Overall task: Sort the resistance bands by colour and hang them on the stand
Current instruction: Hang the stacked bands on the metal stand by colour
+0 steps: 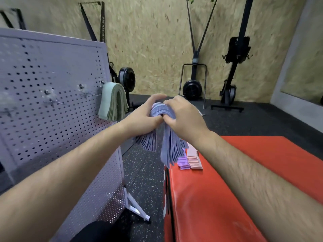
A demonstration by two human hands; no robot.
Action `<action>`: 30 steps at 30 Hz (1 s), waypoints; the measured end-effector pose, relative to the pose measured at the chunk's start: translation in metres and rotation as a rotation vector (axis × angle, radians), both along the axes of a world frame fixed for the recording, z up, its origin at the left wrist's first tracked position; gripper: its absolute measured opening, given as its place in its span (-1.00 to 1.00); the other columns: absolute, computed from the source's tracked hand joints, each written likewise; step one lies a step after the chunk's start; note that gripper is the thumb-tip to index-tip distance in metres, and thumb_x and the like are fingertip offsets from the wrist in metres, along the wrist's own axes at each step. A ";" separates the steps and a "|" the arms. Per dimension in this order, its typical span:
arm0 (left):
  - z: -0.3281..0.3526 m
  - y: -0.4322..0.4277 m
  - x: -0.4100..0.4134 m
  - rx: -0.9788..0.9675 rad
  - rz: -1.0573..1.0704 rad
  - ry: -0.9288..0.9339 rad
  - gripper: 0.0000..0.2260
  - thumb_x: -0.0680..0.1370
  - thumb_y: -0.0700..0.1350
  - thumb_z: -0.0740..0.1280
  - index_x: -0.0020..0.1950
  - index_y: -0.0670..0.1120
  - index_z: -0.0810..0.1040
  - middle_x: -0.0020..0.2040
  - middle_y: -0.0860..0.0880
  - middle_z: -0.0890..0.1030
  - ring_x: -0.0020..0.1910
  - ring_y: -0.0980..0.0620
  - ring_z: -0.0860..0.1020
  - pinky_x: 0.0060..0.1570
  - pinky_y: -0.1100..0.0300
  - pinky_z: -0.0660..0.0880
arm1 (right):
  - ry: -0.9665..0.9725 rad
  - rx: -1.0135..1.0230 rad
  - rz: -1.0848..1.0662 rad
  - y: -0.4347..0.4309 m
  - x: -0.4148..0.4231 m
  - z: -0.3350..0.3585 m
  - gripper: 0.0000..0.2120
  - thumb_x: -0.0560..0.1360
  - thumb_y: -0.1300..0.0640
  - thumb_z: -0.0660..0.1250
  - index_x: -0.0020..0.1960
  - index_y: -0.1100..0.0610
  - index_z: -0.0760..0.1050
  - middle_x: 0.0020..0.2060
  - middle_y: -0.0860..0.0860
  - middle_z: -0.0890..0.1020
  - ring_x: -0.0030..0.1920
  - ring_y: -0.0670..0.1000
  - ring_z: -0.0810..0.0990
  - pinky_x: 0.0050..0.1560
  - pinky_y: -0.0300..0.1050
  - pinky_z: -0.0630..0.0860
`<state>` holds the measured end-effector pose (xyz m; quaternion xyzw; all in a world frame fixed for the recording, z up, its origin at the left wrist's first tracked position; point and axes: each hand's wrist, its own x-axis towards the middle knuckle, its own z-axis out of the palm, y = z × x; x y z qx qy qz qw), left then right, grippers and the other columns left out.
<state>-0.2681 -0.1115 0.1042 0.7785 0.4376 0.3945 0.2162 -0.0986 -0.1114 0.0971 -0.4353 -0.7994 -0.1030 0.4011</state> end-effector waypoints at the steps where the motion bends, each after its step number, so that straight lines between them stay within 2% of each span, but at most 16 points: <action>1: 0.004 -0.003 -0.003 0.027 0.021 0.017 -0.56 0.50 -0.19 0.28 0.35 0.13 0.39 -0.08 0.05 0.62 -0.25 0.13 0.56 -0.18 0.25 0.50 | 0.041 0.003 0.019 -0.001 -0.004 0.001 -0.67 0.47 0.14 0.38 0.22 0.18 0.57 0.04 0.12 0.58 0.10 0.17 0.56 0.11 0.06 0.47; 3: 0.012 -0.009 -0.010 0.074 0.092 0.017 -0.68 0.50 -0.17 0.26 0.20 0.13 0.48 -0.11 0.08 0.63 -0.22 0.12 0.57 -0.17 0.14 0.51 | 0.151 -0.008 0.061 -0.004 -0.014 0.002 -0.69 0.46 0.15 0.38 0.20 0.16 0.58 0.03 0.10 0.60 0.09 0.15 0.57 0.11 0.05 0.47; 5: 0.018 -0.016 -0.018 0.099 0.156 0.012 -0.73 0.49 -0.16 0.26 0.13 0.12 0.52 -0.14 0.12 0.63 -0.24 0.21 0.55 -0.20 0.21 0.46 | 0.263 -0.038 0.114 -0.009 -0.027 -0.001 -0.73 0.45 0.18 0.37 0.14 0.13 0.56 -0.01 0.06 0.60 0.04 0.11 0.56 0.06 0.03 0.46; 9: 0.024 -0.031 -0.039 0.087 0.260 -0.051 -0.79 0.53 -0.11 0.24 0.12 0.10 0.52 -0.16 0.06 0.64 -0.32 0.20 0.53 -0.28 0.30 0.45 | 0.336 -0.212 0.136 -0.021 -0.054 -0.026 -0.66 0.42 0.16 0.42 0.17 0.06 0.47 0.00 0.00 0.59 -0.01 0.06 0.55 -0.04 0.00 0.48; 11: 0.025 -0.038 -0.054 0.072 0.307 -0.073 -0.79 0.53 -0.08 0.23 0.12 0.14 0.51 -0.17 0.00 0.65 -0.36 0.15 0.52 -0.31 0.23 0.46 | 0.358 -0.285 0.124 -0.024 -0.067 -0.043 -0.72 0.46 0.07 0.42 0.14 0.02 0.46 -0.03 -0.02 0.61 -0.06 0.05 0.57 -0.10 -0.02 0.47; 13: 0.025 -0.043 -0.070 0.063 0.347 -0.022 -0.76 0.53 -0.07 0.23 0.15 0.17 0.49 -0.20 0.04 0.64 -0.43 0.16 0.49 -0.36 0.26 0.42 | 0.402 -0.295 0.117 -0.022 -0.079 -0.052 -0.86 0.49 0.03 0.40 0.00 -0.01 0.48 -0.16 -0.03 0.61 -0.16 0.05 0.56 -0.18 -0.04 0.47; 14: 0.024 -0.045 -0.077 0.056 0.364 0.001 -0.75 0.53 -0.08 0.24 0.16 0.18 0.48 -0.21 0.06 0.63 -0.46 0.17 0.47 -0.39 0.29 0.39 | 0.434 -0.290 0.126 -0.020 -0.085 -0.052 -0.91 0.49 0.04 0.40 -0.08 -0.02 0.48 -0.21 -0.02 0.59 -0.21 0.02 0.54 -0.22 -0.14 0.44; 15: 0.024 -0.048 -0.083 0.047 0.383 0.015 -0.74 0.53 -0.08 0.24 0.17 0.18 0.47 -0.20 0.08 0.62 -0.46 0.18 0.46 -0.40 0.30 0.38 | 0.465 -0.282 0.137 -0.016 -0.091 -0.049 -0.90 0.49 0.07 0.40 -0.16 -0.02 0.48 -0.25 -0.01 0.57 -0.25 -0.02 0.50 -0.27 -0.29 0.37; 16: 0.025 -0.051 -0.090 0.042 0.403 0.028 -0.74 0.53 -0.08 0.24 0.17 0.18 0.47 -0.18 0.10 0.62 -0.44 0.19 0.47 -0.39 0.29 0.40 | 0.492 -0.271 0.146 -0.011 -0.097 -0.045 -0.84 0.47 0.10 0.40 -0.24 -0.01 0.46 -0.28 0.02 0.54 -0.28 -0.05 0.47 -0.30 -0.33 0.32; 19: 0.034 -0.054 -0.106 0.030 0.441 0.091 -0.78 0.53 -0.07 0.25 0.14 0.16 0.47 -0.17 0.10 0.63 -0.42 0.19 0.47 -0.43 0.33 0.38 | 0.533 -0.290 0.130 0.002 -0.112 -0.025 -0.76 0.43 0.12 0.37 -0.36 0.07 0.39 -0.37 0.07 0.51 -0.37 -0.01 0.38 -0.41 -0.29 0.26; 22: 0.051 -0.048 -0.118 0.028 0.480 0.115 -0.81 0.52 -0.02 0.26 0.13 0.14 0.49 -0.13 0.06 0.63 -0.29 0.07 0.54 -0.31 0.18 0.44 | 0.569 -0.312 0.147 0.015 -0.126 0.004 -0.79 0.43 0.13 0.36 -0.33 0.16 0.44 -0.40 0.07 0.52 -0.39 0.01 0.38 -0.43 -0.22 0.25; 24: 0.065 -0.040 -0.123 0.036 0.504 0.118 -0.81 0.51 0.02 0.28 0.11 0.12 0.49 -0.09 0.00 0.65 -0.18 -0.03 0.60 -0.19 0.09 0.50 | 0.578 -0.292 0.161 0.023 -0.134 0.022 -0.95 0.42 0.13 0.34 -0.20 0.09 0.51 -0.30 0.02 0.59 -0.31 0.01 0.50 -0.33 -0.16 0.40; 27: 0.087 -0.024 -0.128 0.069 0.541 0.138 -0.81 0.49 0.05 0.30 0.08 0.09 0.50 -0.08 -0.03 0.65 -0.19 -0.04 0.59 -0.19 0.08 0.50 | 0.516 -0.241 0.171 0.034 -0.143 0.040 -0.80 0.42 0.11 0.30 0.02 -0.10 0.49 -0.15 -0.03 0.59 -0.19 0.03 0.57 -0.25 -0.07 0.50; 30: 0.102 -0.008 -0.131 0.097 0.586 0.170 -0.82 0.50 0.04 0.29 0.08 0.06 0.49 -0.12 -0.01 0.64 -0.26 -0.02 0.56 -0.28 0.11 0.47 | 0.397 -0.247 0.173 0.044 -0.151 0.047 -0.74 0.47 0.09 0.27 0.13 -0.14 0.46 -0.08 0.01 0.51 -0.15 0.10 0.55 -0.19 -0.03 0.55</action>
